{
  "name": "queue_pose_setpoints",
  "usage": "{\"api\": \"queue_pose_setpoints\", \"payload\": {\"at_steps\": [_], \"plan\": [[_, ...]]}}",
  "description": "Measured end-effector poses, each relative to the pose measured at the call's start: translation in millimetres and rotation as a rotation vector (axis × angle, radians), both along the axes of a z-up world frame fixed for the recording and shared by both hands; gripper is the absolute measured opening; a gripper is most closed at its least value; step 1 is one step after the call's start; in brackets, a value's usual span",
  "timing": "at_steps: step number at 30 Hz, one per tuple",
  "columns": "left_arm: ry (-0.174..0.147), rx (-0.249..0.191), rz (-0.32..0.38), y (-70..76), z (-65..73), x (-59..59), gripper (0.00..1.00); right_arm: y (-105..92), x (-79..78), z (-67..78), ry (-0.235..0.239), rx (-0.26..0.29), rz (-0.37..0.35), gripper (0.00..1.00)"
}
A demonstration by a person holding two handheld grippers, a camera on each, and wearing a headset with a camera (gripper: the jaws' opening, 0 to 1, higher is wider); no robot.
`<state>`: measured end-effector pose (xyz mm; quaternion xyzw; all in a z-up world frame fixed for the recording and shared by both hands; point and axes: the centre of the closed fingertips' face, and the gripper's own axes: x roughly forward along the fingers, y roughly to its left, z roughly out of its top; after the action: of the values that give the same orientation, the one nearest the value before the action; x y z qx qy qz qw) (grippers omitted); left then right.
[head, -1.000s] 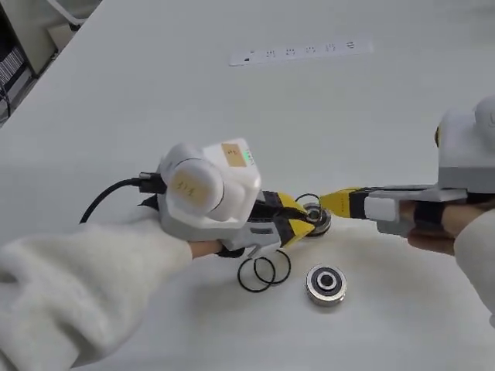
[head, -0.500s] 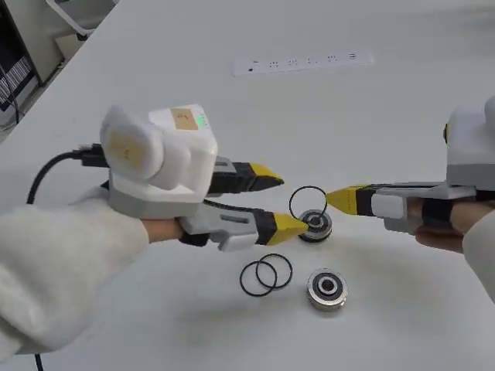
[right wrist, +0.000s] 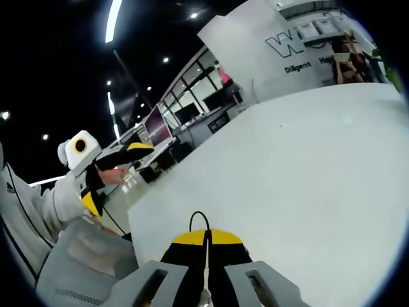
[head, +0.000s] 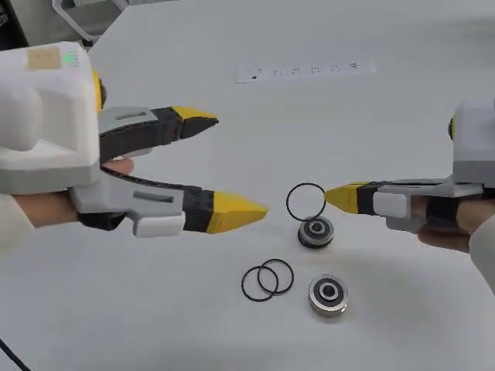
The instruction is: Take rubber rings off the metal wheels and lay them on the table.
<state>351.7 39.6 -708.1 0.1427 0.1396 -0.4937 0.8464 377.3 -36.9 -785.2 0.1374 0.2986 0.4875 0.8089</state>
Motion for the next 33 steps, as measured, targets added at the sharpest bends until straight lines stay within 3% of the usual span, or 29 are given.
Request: {"api": "queue_pose_setpoints", "payload": {"at_steps": [5,6,8,9,11,22,33], "plan": [[0.013,0.005,0.03,20.1,-5.6,-12.1,0.87,5.7,-2.4,4.0,-0.01,-0.007,0.021,0.0],[0.007,0.004,0.035,22.7,-5.1,-13.9,0.89,7.1,-3.1,4.8,-0.014,-0.009,0.027,0.0],[-0.036,0.009,0.039,28.8,-2.2,-17.4,0.94,10.3,-4.7,6.9,-0.023,-0.017,0.04,0.0],[-0.039,0.009,0.042,31.2,-2.1,-19.7,0.96,12.0,-5.2,8.2,-0.025,-0.019,0.046,0.0],[-0.025,0.007,0.055,37.2,-2.6,-24.1,1.0,14.5,-6.2,10.3,-0.028,-0.021,0.057,0.0],[0.016,0.039,0.176,90.9,-15.8,-51.6,1.0,33.0,-14.4,12.0,-0.028,-0.029,0.117,0.0],[0.061,0.039,0.266,119.0,-30.5,-74.8,1.0,53.8,-29.9,2.8,-0.01,-0.055,0.202,0.0]]}}
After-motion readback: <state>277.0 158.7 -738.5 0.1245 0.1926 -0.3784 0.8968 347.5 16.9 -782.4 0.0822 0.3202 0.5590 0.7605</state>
